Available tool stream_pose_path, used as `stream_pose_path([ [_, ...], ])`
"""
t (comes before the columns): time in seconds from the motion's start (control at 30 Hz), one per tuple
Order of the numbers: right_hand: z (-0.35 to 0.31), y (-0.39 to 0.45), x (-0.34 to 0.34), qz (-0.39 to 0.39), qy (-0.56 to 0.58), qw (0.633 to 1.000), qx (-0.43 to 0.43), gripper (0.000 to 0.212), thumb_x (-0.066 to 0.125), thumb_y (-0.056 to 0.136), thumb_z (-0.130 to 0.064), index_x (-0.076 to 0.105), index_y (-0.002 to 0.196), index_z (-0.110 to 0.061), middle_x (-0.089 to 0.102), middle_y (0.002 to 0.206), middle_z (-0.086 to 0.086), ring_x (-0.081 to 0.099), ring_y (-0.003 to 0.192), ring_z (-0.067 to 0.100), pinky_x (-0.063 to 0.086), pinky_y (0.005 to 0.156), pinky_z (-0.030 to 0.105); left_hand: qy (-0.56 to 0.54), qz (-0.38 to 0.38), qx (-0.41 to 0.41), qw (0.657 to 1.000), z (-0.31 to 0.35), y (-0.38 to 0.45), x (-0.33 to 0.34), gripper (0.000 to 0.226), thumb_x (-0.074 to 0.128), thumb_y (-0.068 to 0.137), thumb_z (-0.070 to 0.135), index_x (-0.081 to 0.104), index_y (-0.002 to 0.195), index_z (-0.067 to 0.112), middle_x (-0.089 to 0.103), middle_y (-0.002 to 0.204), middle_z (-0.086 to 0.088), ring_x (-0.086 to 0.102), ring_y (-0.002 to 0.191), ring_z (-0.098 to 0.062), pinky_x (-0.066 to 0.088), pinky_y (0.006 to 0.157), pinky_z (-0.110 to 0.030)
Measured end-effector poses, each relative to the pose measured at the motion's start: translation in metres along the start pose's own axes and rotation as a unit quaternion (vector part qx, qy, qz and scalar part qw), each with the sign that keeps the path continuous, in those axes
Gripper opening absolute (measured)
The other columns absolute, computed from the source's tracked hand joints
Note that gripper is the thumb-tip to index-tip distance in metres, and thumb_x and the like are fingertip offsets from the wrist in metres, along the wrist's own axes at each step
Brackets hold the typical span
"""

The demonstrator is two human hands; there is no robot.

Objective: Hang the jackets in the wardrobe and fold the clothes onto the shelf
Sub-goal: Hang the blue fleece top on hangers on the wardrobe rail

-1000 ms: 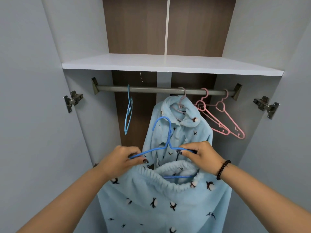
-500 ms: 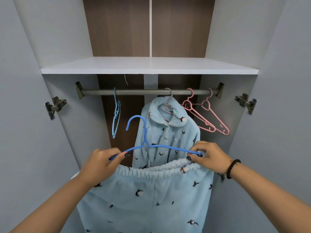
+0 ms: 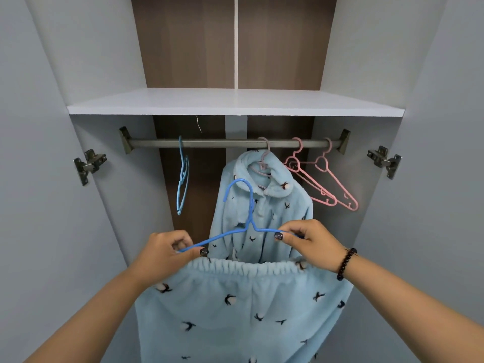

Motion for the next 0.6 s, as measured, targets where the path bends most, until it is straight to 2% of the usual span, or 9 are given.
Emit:
stream_pose_path([
  [0.13, -0.003, -0.001, 0.002, -0.019, 0.004, 1.000, 0.006, 0.020, 0.061, 0.092, -0.018, 0.070, 0.078, -0.028, 0.048, 0.058, -0.005, 0.035, 0.051, 0.003, 0.035, 0.055, 0.018, 0.025, -0.013, -0.043, 0.999, -0.023, -0.008, 0.002, 0.018, 0.080, 0.074, 0.035, 0.066, 0.065, 0.028, 0.059, 0.056, -0.002, 0.041, 0.050, -0.004, 0.037, 0.051, -0.023],
  [0.23, -0.005, -0.002, 0.001, -0.022, -0.002, 1.000, 0.004, 0.016, 0.061, 0.092, -0.017, 0.073, 0.081, -0.020, 0.049, 0.057, -0.007, 0.036, 0.051, 0.003, 0.035, 0.055, 0.016, 0.020, -0.019, -0.059, 0.998, -0.029, -0.012, 0.006, 0.015, 0.079, 0.075, 0.033, 0.067, 0.067, 0.031, 0.064, 0.062, 0.006, 0.049, 0.054, -0.004, 0.043, 0.056, -0.025],
  [0.3, -0.004, -0.002, -0.002, -0.014, -0.008, 1.000, 0.006, 0.019, 0.062, 0.092, -0.017, 0.072, 0.078, -0.026, 0.049, 0.057, -0.005, 0.035, 0.051, 0.004, 0.035, 0.055, 0.018, 0.015, -0.017, -0.049, 0.999, -0.026, -0.013, 0.009, 0.016, 0.079, 0.077, 0.030, 0.066, 0.068, 0.033, 0.066, 0.068, 0.015, 0.057, 0.062, -0.006, 0.045, 0.060, -0.021],
  [0.37, 0.001, -0.002, -0.006, -0.002, 0.000, 1.000, 0.031, 0.024, 0.062, 0.091, -0.017, 0.070, 0.072, -0.029, 0.047, 0.056, -0.003, 0.033, 0.052, 0.008, 0.034, 0.054, 0.021, 0.016, 0.000, -0.040, 0.999, -0.023, -0.012, 0.012, 0.013, 0.077, 0.078, 0.032, 0.064, 0.076, 0.035, 0.066, 0.077, 0.019, 0.060, 0.074, -0.002, 0.042, 0.064, -0.010],
  [0.47, 0.008, -0.002, -0.013, 0.012, 0.016, 0.995, 0.096, 0.019, 0.063, 0.090, -0.013, 0.072, 0.073, -0.014, 0.044, 0.051, -0.002, 0.031, 0.045, 0.007, 0.033, 0.051, 0.019, 0.052, 0.048, -0.020, 0.997, -0.019, -0.008, 0.019, 0.016, 0.072, 0.083, 0.032, 0.059, 0.089, 0.039, 0.058, 0.094, 0.022, 0.055, 0.092, 0.003, 0.037, 0.079, -0.006],
  [0.53, 0.009, -0.002, -0.013, 0.017, 0.023, 0.991, 0.130, 0.020, 0.059, 0.091, -0.006, 0.072, 0.076, -0.002, 0.053, 0.054, -0.001, 0.038, 0.038, 0.002, 0.034, 0.047, 0.012, 0.063, 0.080, -0.004, 0.995, -0.008, -0.002, 0.028, 0.019, 0.070, 0.085, 0.020, 0.060, 0.092, 0.035, 0.057, 0.098, 0.017, 0.055, 0.091, 0.001, 0.037, 0.080, -0.007],
  [0.6, 0.006, -0.002, -0.003, 0.012, 0.048, 0.985, 0.163, 0.028, 0.052, 0.092, -0.002, 0.066, 0.068, 0.004, 0.065, 0.068, 0.004, 0.045, 0.037, -0.004, 0.032, 0.043, 0.007, 0.017, 0.081, -0.026, 0.996, 0.008, 0.006, 0.044, 0.028, 0.070, 0.083, 0.009, 0.061, 0.083, 0.035, 0.062, 0.093, 0.014, 0.060, 0.083, 0.003, 0.040, 0.070, -0.004],
])
Point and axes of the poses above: each hand's wrist, its own y-axis towards the middle knuckle, its own x-axis out of the palm, z = x × y, the point moved 3 cm from there along y, towards the middle knuckle
